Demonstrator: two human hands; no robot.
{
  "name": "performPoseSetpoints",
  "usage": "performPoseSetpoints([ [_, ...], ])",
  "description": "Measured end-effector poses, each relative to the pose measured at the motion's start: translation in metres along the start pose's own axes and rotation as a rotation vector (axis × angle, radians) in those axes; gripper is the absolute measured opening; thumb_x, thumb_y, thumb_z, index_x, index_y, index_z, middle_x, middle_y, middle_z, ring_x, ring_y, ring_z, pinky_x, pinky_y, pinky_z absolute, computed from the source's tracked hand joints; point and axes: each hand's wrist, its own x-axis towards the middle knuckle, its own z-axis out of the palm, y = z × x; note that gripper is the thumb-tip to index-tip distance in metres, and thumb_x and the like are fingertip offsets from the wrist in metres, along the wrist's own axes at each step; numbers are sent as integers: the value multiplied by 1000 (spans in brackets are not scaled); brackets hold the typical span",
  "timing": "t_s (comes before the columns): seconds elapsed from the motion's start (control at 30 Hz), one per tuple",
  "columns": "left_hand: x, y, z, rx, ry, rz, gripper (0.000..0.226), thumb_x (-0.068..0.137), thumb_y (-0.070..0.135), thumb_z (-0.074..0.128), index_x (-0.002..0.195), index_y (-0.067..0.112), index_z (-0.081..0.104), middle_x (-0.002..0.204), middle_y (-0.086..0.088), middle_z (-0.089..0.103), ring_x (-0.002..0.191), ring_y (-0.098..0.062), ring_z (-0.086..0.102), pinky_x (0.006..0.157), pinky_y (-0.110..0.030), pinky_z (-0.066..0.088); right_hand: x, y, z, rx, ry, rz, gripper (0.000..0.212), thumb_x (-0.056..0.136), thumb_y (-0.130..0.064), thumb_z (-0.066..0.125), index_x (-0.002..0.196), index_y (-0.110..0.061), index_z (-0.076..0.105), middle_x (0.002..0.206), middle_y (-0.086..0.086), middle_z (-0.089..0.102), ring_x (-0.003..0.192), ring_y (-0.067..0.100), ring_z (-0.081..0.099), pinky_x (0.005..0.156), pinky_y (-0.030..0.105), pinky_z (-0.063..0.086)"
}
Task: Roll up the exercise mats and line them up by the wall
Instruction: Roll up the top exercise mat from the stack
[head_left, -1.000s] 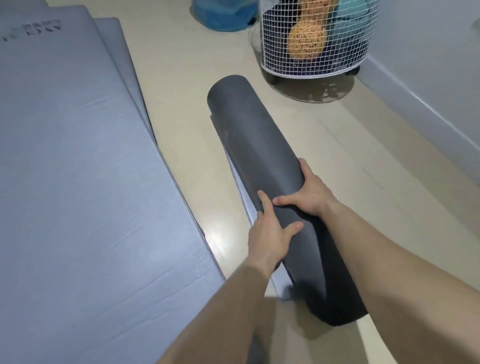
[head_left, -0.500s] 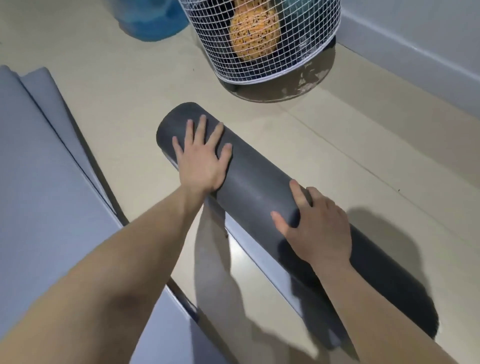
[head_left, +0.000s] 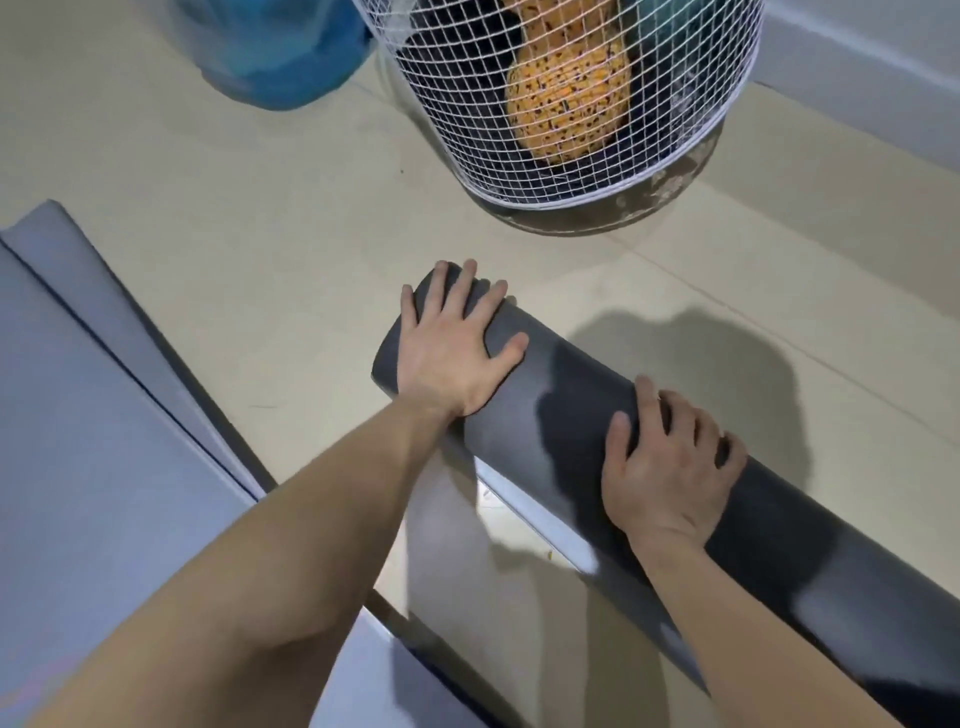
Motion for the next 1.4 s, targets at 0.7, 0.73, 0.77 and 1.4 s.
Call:
performPoseSetpoints([
  [0.7, -32, 72, 23, -52, -30, 72, 53, 104, 50, 22, 152, 37, 40, 168, -1, 25, 157, -26, 7, 123, -60, 2, -24, 29, -32, -26, -124, -37, 64, 102, -47, 28, 162, -25, 22, 169, 5, 23, 155, 27, 18, 124, 58, 3],
  [0.73, -35, 75, 23, -64, -26, 73, 53, 104, 50, 22, 152, 37, 41, 168, -1, 26, 157, -26, 7, 123, -60, 2, -37, 52, -37, -66, -112, 31, 64, 102, -49, 24, 162, -28, 21, 169, 7, 22, 155, 29, 19, 124, 59, 4],
  [0.77, -36, 76, 22, -67, -21, 74, 53, 104, 50, 23, 152, 37, 42, 167, -1, 26, 157, -26, 7, 124, -60, 2, -48, 74, -40, -109, -131, 81, 64, 103, -53, 20, 163, -30, 17, 169, 7, 20, 155, 30, 17, 124, 60, 6],
  [1.4, -92, 179, 36, -7, -83, 90, 63, 101, 57, 22, 160, 33, 25, 171, -4, 13, 158, -30, -2, 122, -64, 2, -85, 212, -31, -86, -109, 173, 68, 97, -56, 27, 159, -28, 31, 162, 14, 35, 148, 36, 31, 121, 59, 19],
])
